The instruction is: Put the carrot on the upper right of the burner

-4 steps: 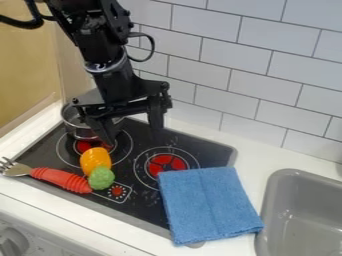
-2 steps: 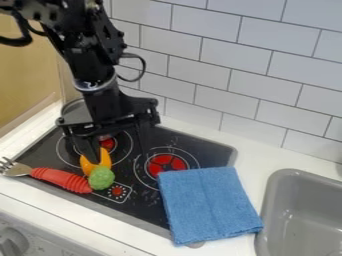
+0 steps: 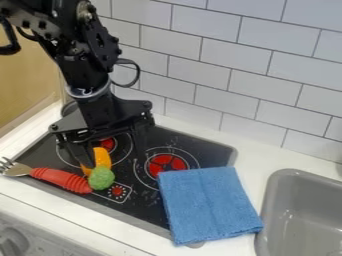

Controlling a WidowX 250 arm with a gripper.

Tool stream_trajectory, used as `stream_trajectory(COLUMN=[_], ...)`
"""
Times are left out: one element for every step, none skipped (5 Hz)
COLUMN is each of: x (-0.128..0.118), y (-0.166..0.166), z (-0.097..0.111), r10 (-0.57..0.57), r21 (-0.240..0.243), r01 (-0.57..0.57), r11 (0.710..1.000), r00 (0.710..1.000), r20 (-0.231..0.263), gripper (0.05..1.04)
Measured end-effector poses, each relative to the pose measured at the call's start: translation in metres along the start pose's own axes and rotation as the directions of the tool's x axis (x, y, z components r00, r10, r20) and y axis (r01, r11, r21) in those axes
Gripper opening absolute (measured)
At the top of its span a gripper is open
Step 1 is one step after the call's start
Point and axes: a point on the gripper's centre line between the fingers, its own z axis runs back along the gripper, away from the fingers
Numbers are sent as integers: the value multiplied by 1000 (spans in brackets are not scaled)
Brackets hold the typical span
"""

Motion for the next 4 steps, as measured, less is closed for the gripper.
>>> stream_trajectory(x=[1,1,-1,2], y=[3,8,12,14], z=[-9,-18,-27,-31], r10=[24,46,68,84], r21=[20,54,90,113], r01=[-24,-45,-65,-80], r11=[1000,998,994,990], r00=[1000,999,997,996], r20=[-2,-16,-35,-34], gripper=[999,999,999,999])
